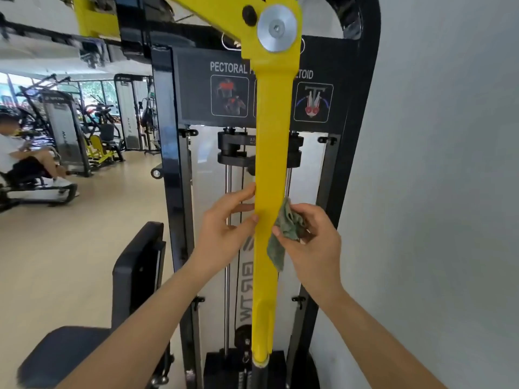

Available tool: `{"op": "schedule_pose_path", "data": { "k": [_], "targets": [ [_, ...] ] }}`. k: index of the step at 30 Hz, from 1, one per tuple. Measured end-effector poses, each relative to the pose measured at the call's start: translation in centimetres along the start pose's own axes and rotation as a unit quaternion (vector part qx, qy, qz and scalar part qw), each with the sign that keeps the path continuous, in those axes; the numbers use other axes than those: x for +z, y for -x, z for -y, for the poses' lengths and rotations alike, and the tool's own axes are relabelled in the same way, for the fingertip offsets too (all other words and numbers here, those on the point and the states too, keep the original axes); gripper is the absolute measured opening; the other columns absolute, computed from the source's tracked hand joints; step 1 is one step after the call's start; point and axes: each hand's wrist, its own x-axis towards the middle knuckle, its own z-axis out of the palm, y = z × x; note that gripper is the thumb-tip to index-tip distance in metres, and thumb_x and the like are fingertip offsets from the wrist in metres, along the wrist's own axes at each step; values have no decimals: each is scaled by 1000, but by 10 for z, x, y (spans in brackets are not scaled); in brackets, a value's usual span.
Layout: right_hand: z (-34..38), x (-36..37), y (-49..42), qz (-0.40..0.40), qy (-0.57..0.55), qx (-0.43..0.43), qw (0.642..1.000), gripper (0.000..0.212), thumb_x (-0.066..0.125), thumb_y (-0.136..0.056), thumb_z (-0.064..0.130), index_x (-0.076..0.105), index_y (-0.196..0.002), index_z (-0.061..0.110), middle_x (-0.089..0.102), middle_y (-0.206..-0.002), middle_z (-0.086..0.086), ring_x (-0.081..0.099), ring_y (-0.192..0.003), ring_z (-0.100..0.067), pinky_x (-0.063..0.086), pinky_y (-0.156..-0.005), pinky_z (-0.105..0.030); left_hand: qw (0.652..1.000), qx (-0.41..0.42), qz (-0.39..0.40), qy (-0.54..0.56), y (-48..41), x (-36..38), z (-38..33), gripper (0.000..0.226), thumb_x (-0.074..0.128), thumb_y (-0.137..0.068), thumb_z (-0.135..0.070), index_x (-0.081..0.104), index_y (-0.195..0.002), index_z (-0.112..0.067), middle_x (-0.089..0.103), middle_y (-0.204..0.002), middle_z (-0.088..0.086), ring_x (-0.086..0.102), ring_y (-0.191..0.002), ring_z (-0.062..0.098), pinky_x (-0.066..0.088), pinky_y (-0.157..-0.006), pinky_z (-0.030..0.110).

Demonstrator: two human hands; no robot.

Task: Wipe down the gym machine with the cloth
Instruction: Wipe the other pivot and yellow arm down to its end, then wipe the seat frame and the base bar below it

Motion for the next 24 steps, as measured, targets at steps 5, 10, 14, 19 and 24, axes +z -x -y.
{"op": "schedule_pose_path", "data": {
  "k": [5, 10, 14, 19, 24],
  "targets": [
    [-11, 15, 45, 34, 60, 63, 996, 34, 90, -72, 21, 62, -90, 26, 67, -84, 17, 66, -81, -4, 50, -70, -12, 994, -93, 49, 23, 52, -19, 30, 40, 61, -92, 9, 71, -123, -15, 71, -117, 1, 68, -108, 26, 58, -80, 59],
    [-28, 51, 64, 86, 109, 148, 979, 25, 88, -73, 29, 65, -79, 24, 71, -76, 6, 68, -66, -10, 57, -65, -28, 982, -158, 52, 89, 109, -50, 52, 35, 66, -80, -19, 67, -113, -6, 69, -113, 10, 65, -109, 31, 60, -82, 52],
    [-42, 94, 73, 129, 160, 187, 961, 29, 86, -77, 38, 62, -72, 22, 68, -67, -1, 67, -60, -25, 58, -59, -47, 977, -178, 83, 82, 141, -77, 70, 48, 81, -80, -28, 60, -122, -15, 64, -123, 0, 64, -113, 28, 61, -78, 37],
    [-54, 151, 78, 203, 255, 211, 921, 34, 80, -80, 48, 61, -65, 24, 62, -62, 4, 60, -59, -7, 52, -58, -26, 968, -224, 112, 38, 153, -118, 98, 66, 91, -70, -37, 56, -124, -25, 63, -124, -9, 65, -113, 20, 62, -79, 32],
    [-77, 187, 79, 260, 146, 325, 898, 28, 75, -87, 41, 79, -80, 14, 74, -77, -8, 74, -77, -26, 62, -77, -49, 967, -224, 110, -51, 143, -156, 131, 39, 86, -79, -26, 62, -109, -30, 68, -104, -16, 68, -92, 12, 60, -74, 27]
  ]
}}
